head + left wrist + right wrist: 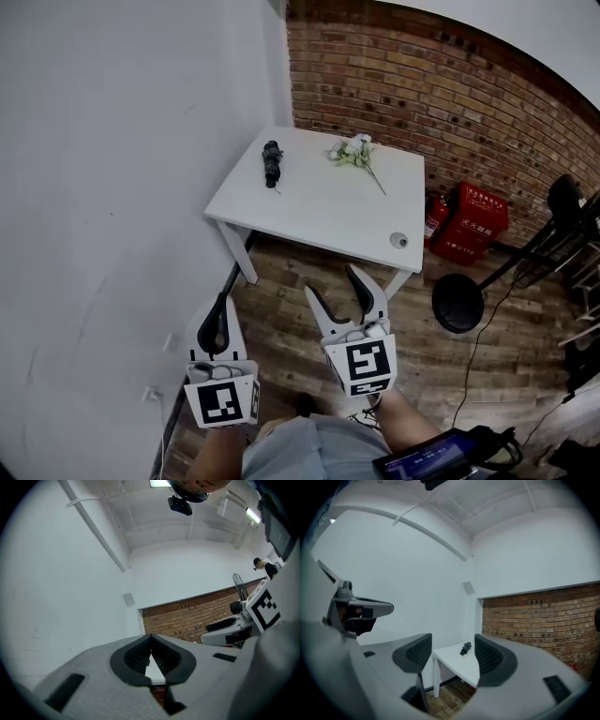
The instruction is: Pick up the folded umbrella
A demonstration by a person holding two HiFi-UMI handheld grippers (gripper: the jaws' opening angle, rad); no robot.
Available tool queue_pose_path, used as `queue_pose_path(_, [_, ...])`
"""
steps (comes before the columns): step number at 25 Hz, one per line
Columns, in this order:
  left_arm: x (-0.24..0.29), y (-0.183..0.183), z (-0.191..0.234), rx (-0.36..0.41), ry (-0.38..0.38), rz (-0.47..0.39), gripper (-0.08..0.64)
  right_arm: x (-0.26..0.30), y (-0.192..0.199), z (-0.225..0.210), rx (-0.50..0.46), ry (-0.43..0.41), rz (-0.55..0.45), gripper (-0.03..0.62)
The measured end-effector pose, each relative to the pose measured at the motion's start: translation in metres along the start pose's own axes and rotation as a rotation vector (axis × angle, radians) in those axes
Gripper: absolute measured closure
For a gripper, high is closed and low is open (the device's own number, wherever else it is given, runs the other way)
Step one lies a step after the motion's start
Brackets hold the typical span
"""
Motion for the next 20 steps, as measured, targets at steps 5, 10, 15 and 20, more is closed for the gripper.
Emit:
queue_pose_path(5, [0.024,0.009,0.022,0.003,0.012,-0.017,0.553,0.032,-0.004,0.004,-0.011,0.018,-0.021,0.305])
queue_pose_path(10, [0.039,0.018,0.029,0.0,0.025,-0.024,0.554,0.05,-0.006,0.007,-0.013,0.029,-0.025,0.307])
queue_pose_path(15, [0.046,0.026,0.032,-0.003,0.027,-0.009,0.553,0.061,-0.004,0.006,-0.022,0.029,-0.032,0.31])
queue_pose_path(20, [0.056,0.036,0.033,-0.006,0.039,0.006,0.554,0.074,0.001,0.004,-0.023,0.033,-0.024,0.313])
Point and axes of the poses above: the fingertips, and each gripper's own axes: x forward along the fingers, z to its left, y out of its underside, the point moved 3 cm from there along -x, backward along the fingers, and after that the axes turned 5 degrees about x, right-handed, at the moved point
